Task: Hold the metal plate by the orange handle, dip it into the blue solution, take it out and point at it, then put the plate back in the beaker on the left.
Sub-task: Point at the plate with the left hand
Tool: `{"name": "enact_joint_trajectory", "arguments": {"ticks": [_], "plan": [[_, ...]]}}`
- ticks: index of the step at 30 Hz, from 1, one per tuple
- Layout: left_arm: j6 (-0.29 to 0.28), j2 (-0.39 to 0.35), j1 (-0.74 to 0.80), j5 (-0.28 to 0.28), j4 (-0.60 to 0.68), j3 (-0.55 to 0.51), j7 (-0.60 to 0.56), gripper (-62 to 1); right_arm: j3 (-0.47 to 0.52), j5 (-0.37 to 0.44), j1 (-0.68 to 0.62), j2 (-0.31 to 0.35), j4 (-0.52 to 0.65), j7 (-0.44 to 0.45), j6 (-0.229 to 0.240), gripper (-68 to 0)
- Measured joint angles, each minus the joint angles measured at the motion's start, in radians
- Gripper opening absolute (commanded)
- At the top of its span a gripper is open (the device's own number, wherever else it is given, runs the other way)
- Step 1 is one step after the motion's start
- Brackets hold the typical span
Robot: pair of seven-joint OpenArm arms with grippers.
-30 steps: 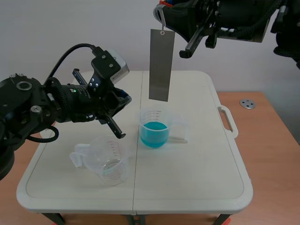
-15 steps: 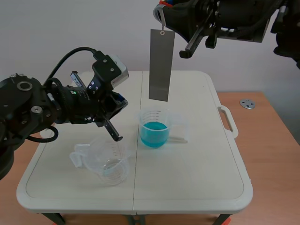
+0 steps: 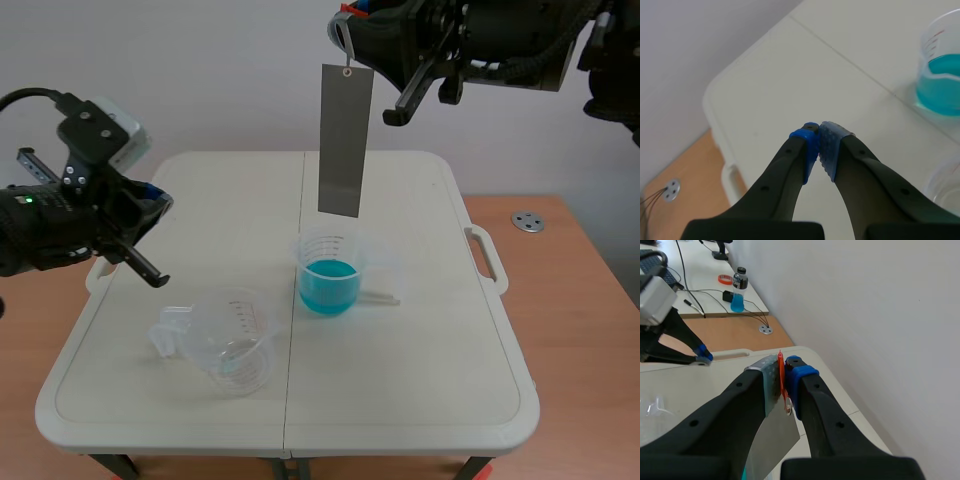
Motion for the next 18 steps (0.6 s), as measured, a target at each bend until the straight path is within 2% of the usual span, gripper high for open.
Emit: {"name": "enact_joint_trajectory", "arguments": {"ticks": [7, 10, 13, 18], "plan": [[-0.001, -0.18, 0.255, -0.165, 0.087, -0.184, -0.067, -58.0, 0.0, 0.0, 0.0, 0.0, 0.0, 0.0, 0.0, -66.2], [0.0, -0.246, 0.38, -0.213, 0.087, -0.277, -0.093, -58.0, 0.0, 0.0, 0.0, 0.0, 0.0, 0.0, 0.0, -66.2], [-0.001, -0.284, 0.5, -0.233, 0.087, -0.373, -0.117, -58.0, 0.0, 0.0, 0.0, 0.0, 0.0, 0.0, 0.0, -66.2], [0.011, -0.301, 0.689, -0.251, 0.087, -0.505, -0.132, -58.0, 0.0, 0.0, 0.0, 0.0, 0.0, 0.0, 0.0, -66.2]]}}
